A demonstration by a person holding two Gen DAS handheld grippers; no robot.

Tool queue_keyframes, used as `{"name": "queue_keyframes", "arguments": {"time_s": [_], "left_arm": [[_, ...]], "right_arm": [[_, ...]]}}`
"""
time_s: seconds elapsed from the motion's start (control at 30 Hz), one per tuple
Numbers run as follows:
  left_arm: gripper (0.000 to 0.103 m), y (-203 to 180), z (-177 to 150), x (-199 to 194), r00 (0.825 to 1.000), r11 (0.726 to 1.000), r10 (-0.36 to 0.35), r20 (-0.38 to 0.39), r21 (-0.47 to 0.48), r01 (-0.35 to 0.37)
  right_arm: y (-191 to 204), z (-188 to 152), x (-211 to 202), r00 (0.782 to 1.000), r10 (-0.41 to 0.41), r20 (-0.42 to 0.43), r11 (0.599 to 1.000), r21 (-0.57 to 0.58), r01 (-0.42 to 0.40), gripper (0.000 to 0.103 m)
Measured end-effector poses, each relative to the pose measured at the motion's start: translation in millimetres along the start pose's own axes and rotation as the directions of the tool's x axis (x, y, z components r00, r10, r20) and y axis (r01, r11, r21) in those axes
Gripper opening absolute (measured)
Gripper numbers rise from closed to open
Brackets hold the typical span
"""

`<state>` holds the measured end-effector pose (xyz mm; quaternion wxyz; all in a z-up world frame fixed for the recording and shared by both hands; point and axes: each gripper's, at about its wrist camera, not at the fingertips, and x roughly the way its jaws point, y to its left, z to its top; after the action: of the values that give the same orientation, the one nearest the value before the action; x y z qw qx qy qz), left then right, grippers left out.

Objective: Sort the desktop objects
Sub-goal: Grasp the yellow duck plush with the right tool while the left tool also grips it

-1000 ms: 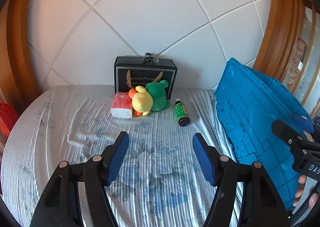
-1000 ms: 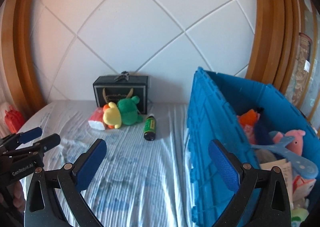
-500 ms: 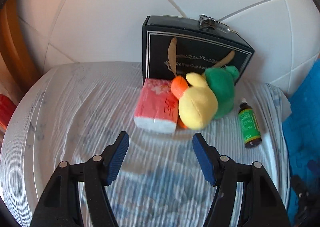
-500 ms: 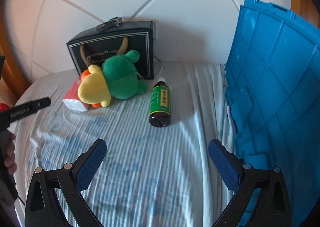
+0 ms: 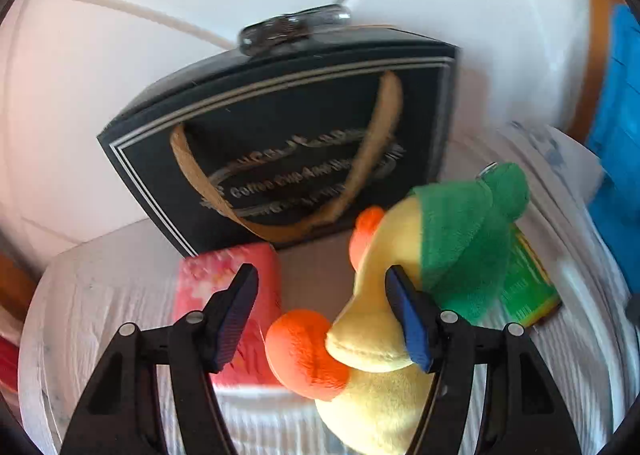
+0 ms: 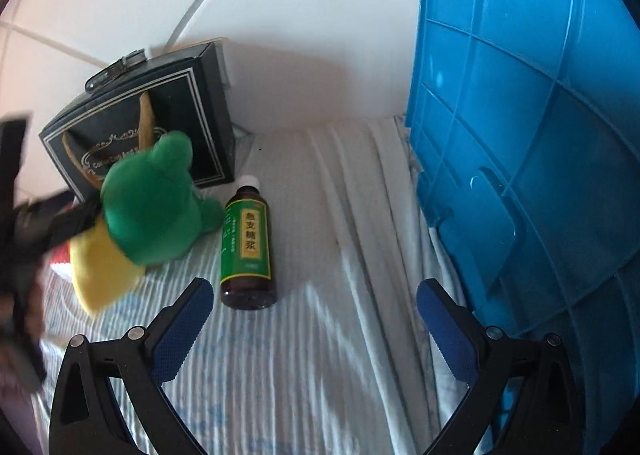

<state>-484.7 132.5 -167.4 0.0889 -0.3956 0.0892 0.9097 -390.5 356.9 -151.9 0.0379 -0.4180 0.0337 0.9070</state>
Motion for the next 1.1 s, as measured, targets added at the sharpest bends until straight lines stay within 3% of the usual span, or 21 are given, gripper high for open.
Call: {"name": "queue_keyframes", "arguments": {"time_s": [0.1, 0.27, 0.37, 0.57, 0.7, 0.8, 0.9, 1.0, 1.1], "left_arm": [[0.066, -11, -41, -24, 0.992, 0.992, -0.121, -0.046, 0.015, 0.122], [0.074, -11, -78, -40, 0.98, 0.983, -0.181, -0.084, -0.046, 0.178], [0.074, -10, -88, -43, 0.973, 0.977, -0.206, -0.1, -0.079, 0.199], [0.074, -7, -83, -64, 0.983, 0.984, -0.172, -0.064, -0.059, 0.168], [0.076, -3, -82, -41, 0.974, 0.984, -0.177, -0.143, -0.057, 0.171], [0.082, -2, -83, -39, 0.973, 0.982, -0.184, -0.14, -0.065, 0.177], [0.082, -2, -84, -43, 0.969, 0.983, -0.178, -0.174, -0.07, 0.168], [0.082, -6, -90, -47, 0.972, 0.989, -0.145, -0.183, -0.016, 0.145], [0.083, -3, -93, -40, 0.964, 0.986, -0.169, -0.204, -0.037, 0.165]], "right_arm": [[5, 2, -3, 0.999, 0.052, 0.006, 0.998, 0.023, -0.052, 0.103], [24, 1, -6, 0.986, 0.164, -0.01, 0.987, -0.002, -0.164, 0.103], [32, -3, 3, 0.975, 0.212, -0.071, 0.977, 0.013, -0.212, 0.103], [41, -22, 9, 0.959, 0.248, -0.141, 0.969, 0.031, -0.246, 0.103], [54, -25, 12, 0.955, 0.24, -0.174, 0.97, 0.002, -0.243, 0.103], [63, -31, 19, 0.942, 0.256, -0.216, 0.964, -0.013, -0.265, 0.103], [71, -38, 29, 0.933, 0.231, -0.276, 0.968, -0.033, -0.249, 0.103], [71, -42, 30, 0.928, 0.245, -0.28, 0.964, -0.033, -0.264, 0.103], [71, -47, 35, 0.911, 0.267, -0.313, 0.958, -0.016, -0.286, 0.103]]}}
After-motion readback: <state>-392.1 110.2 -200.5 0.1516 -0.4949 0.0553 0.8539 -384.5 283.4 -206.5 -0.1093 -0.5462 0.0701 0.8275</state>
